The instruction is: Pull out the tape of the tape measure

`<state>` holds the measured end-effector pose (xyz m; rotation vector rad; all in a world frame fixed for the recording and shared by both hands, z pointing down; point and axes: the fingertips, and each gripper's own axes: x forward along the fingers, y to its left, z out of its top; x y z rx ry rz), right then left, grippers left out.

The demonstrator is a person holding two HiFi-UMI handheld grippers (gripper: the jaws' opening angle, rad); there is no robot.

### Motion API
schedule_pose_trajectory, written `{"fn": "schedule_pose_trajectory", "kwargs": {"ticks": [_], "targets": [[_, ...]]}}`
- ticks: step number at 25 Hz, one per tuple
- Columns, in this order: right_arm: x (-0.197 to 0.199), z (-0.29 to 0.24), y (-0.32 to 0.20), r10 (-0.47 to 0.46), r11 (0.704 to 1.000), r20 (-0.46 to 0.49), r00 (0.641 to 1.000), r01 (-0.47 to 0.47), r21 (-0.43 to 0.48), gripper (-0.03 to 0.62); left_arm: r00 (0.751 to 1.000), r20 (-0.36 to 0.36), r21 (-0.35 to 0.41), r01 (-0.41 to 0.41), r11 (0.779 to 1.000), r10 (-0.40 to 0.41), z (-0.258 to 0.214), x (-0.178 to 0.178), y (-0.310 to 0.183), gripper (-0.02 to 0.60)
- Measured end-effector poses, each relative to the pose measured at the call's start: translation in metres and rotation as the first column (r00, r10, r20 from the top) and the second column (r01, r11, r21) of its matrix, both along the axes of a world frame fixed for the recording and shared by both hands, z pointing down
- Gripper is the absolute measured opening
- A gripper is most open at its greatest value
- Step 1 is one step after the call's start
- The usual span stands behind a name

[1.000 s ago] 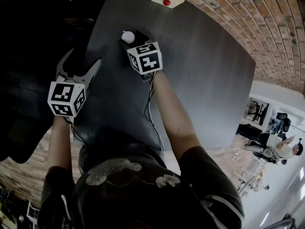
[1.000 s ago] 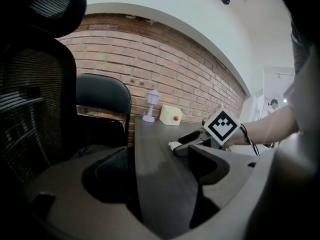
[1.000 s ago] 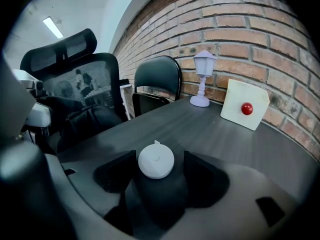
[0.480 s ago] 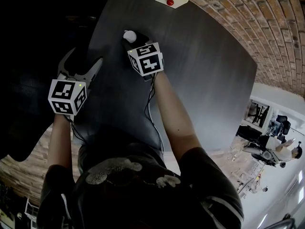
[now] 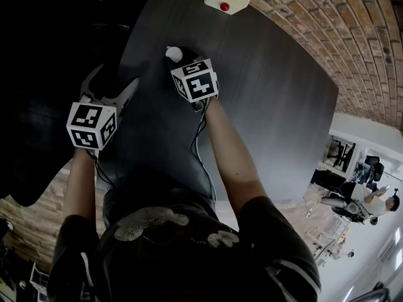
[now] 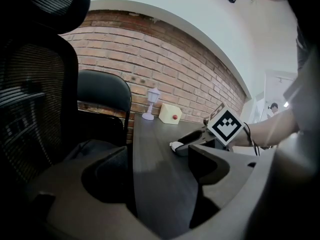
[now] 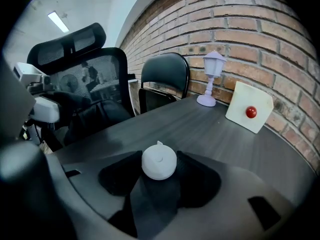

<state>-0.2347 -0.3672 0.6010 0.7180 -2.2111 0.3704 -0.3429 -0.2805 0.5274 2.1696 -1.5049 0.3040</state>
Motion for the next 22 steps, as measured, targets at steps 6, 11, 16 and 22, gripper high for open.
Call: {"fn": "schedule_pose_trajectory", "kwargs": {"ticks": [6, 11, 16, 22], "targets": [[0.01, -0.037, 0.011, -0.013, 1.0, 0.062, 0.998, 0.012, 0.017, 0.235, 0.999, 0.017, 0.022, -0.043, 0.999, 0.042, -0.016, 0.013, 0.004, 0.374], [0.024, -0.071, 0.029, -0.058, 0.997, 0.089, 0.994, 0.053, 0.06, 0.235, 0.994, 0.061, 0.059, -0.093, 0.994, 0.09, -0.031, 0.027, 0.012, 0.374], [0.039, -0.112, 0.052, -0.118, 0.987, 0.103, 0.988, 0.106, 0.116, 0.235, 0.983, 0.143, 0.111, -0.128, 0.986, 0.111, -0.059, 0.042, 0.019, 0.376], [0.061, -0.151, 0.091, -0.214, 0.966, 0.106, 0.971, 0.194, 0.171, 0.235, 0.965, 0.218, 0.159, -0.182, 0.97, 0.146, -0.089, 0.069, 0.035, 0.374]]}}
